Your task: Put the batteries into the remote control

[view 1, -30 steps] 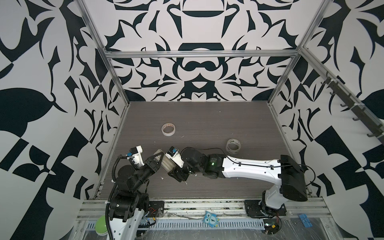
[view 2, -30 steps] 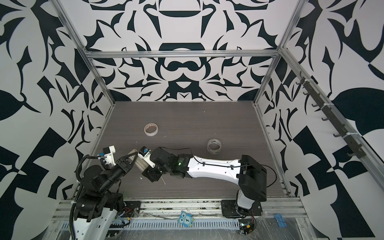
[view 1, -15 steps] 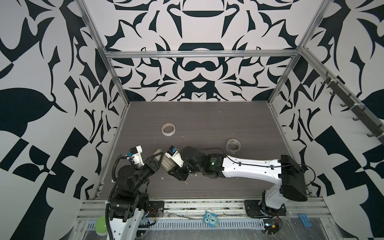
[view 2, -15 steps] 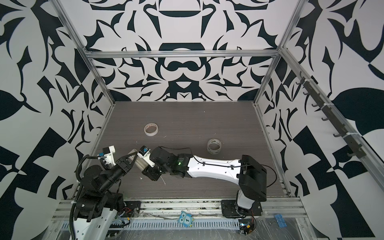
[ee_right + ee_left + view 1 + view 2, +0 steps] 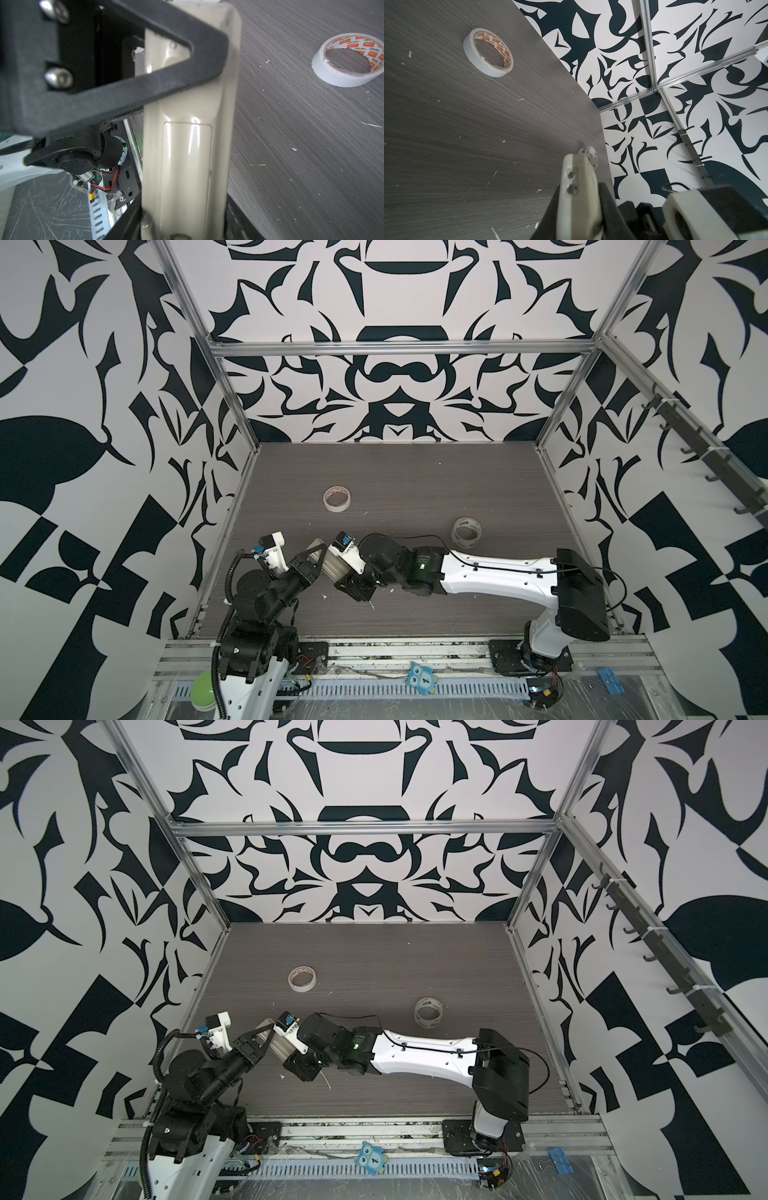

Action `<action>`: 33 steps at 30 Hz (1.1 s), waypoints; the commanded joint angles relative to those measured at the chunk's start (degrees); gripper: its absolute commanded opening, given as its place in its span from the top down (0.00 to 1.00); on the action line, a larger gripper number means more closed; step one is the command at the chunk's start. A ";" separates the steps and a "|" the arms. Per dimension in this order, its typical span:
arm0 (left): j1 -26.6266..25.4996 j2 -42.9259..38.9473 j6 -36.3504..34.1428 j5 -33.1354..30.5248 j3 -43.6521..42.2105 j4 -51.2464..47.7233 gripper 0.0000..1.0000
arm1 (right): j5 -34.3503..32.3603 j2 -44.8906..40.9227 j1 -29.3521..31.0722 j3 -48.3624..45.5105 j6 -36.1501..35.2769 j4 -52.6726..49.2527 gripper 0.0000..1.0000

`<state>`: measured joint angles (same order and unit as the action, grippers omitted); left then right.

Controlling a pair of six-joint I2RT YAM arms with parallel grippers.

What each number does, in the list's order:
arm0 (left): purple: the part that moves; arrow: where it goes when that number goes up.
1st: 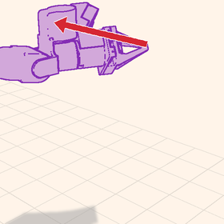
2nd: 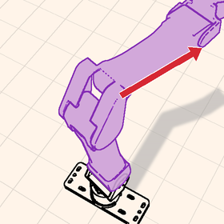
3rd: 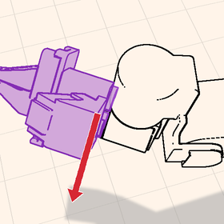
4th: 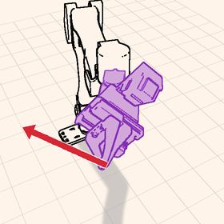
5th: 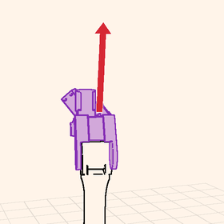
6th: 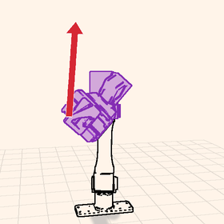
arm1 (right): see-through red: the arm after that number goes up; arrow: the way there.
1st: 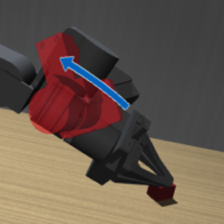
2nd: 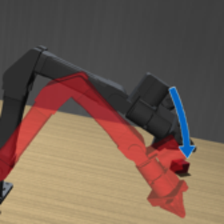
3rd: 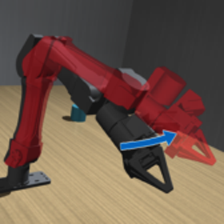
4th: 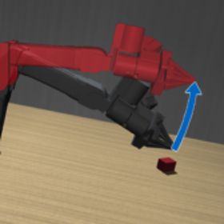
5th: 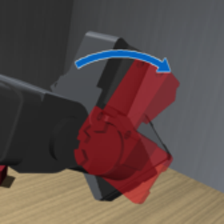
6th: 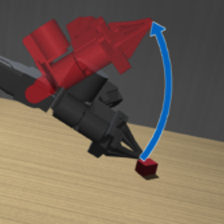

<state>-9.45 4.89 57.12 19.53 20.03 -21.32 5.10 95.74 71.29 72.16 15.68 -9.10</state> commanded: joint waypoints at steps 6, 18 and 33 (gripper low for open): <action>-0.21 -0.51 0.47 1.03 -0.14 2.03 1.00 | 0.04 -0.30 0.23 2.02 -0.61 1.47 0.53; -0.24 -0.75 1.32 1.23 -1.01 2.23 0.79 | -0.14 -1.35 0.17 0.97 -0.59 2.40 0.88; -0.26 -0.14 1.59 3.04 -1.65 3.73 0.35 | -0.46 -5.56 -1.26 -3.54 -0.04 4.51 1.00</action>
<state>-9.45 4.95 58.94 21.52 18.83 -19.11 4.73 93.62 70.72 69.01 15.55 -8.21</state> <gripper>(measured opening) 0.650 0.532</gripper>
